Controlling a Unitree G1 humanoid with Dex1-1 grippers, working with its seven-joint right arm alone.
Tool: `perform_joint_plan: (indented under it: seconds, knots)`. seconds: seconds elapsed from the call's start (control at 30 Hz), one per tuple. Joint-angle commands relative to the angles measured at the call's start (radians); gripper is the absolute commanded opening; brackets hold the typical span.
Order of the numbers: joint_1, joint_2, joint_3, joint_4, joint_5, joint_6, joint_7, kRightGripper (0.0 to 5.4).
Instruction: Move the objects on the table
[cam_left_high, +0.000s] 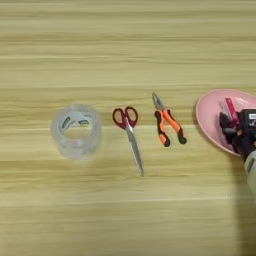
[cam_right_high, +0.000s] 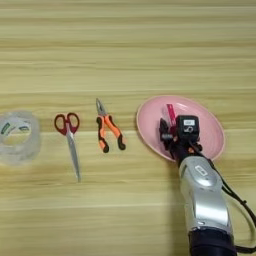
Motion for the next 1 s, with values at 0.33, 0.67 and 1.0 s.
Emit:
perform_joint_plan:
  seconds: [0.33, 0.67, 1.0]
  knots:
    - [-0.109, -0.072, -0.022, -0.11, -0.01, -0.034, -0.018, 3.77]
    - [-0.127, -0.067, 0.044, -0.209, -0.004, -0.007, 0.031, 4.82]
    - [-0.169, -0.065, 0.112, -0.31, -0.011, 0.054, 0.078, 5.38]
